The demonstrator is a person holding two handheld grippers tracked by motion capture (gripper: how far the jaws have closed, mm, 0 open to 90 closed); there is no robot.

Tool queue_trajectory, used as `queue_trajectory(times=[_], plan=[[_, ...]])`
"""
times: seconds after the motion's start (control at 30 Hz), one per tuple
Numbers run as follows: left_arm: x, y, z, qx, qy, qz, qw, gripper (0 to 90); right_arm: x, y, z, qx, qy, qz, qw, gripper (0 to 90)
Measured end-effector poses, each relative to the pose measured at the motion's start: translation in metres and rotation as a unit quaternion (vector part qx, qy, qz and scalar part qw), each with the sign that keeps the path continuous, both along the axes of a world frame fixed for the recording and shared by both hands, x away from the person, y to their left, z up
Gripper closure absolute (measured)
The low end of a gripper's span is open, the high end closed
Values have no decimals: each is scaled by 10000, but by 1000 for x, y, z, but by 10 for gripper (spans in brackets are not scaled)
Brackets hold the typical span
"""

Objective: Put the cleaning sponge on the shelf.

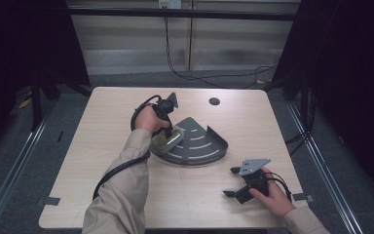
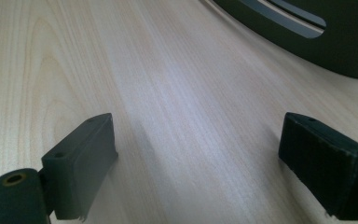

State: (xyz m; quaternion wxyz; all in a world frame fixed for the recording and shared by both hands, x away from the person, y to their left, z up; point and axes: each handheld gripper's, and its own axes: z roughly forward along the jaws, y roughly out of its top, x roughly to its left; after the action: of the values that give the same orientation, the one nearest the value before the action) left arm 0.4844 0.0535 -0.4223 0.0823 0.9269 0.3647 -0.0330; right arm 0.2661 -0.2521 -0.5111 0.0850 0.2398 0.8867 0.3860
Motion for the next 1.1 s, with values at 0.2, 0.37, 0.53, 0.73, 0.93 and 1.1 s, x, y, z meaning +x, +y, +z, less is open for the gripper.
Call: queue_trajectory(times=[0.2,0.37,0.53,0.73,0.93,1.1], plan=[[-1,2,1,31,-71,55,10000,392,0,0,0,7,-3,1,10000,103],[-1,3,2,-7,-102,75,9999,326,0,0,0,7,-3,0,10000,103],[-2,3,3,-44,-115,180,9998,264,0,0,0,0,0,-1,10000,103],[-3,5,6,-130,-151,298,9994,214,0,0,0,-2,0,1,10000,103],[-5,6,10,-213,-143,333,9991,206,0,0,0,-1,-1,0,10000,103],[-9,7,13,-239,-141,330,9991,206,0,0,0,-1,0,1,10000,103]])
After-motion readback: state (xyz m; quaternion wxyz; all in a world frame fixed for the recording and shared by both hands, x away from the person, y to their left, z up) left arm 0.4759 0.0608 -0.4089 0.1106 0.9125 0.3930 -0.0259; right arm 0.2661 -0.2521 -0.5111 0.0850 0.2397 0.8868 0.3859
